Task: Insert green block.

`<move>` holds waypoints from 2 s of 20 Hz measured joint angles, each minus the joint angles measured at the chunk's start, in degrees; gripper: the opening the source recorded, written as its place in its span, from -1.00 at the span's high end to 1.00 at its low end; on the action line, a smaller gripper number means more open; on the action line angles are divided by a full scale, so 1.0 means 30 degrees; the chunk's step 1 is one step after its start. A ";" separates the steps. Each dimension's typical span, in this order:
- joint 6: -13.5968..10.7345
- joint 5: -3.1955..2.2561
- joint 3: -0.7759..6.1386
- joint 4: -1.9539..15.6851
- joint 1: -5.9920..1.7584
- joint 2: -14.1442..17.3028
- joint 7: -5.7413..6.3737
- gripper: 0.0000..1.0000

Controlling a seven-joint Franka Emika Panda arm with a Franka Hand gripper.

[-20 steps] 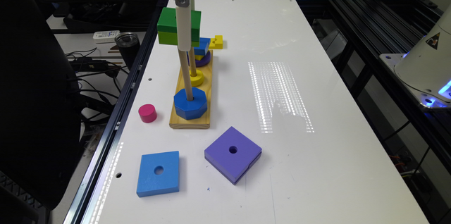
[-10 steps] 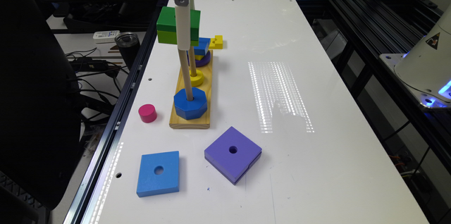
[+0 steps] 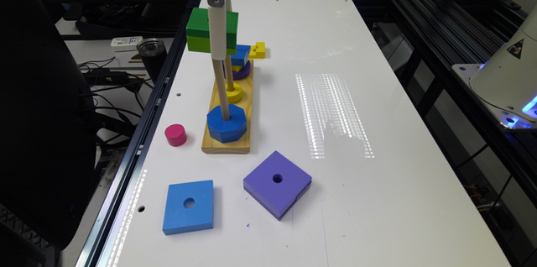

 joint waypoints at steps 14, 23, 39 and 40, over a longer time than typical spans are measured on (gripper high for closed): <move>0.0288 0.0000 -0.0001 -0.0078 -0.0012 0.0297 -0.0008 1.00; 0.0558 -0.0001 -0.0008 -0.0081 -0.0017 0.0574 -0.0022 1.00; 0.0628 -0.0001 -0.0008 -0.0102 -0.0019 0.0664 -0.0027 1.00; 0.0628 -0.0001 -0.0008 -0.0102 -0.0019 0.0664 -0.0026 1.00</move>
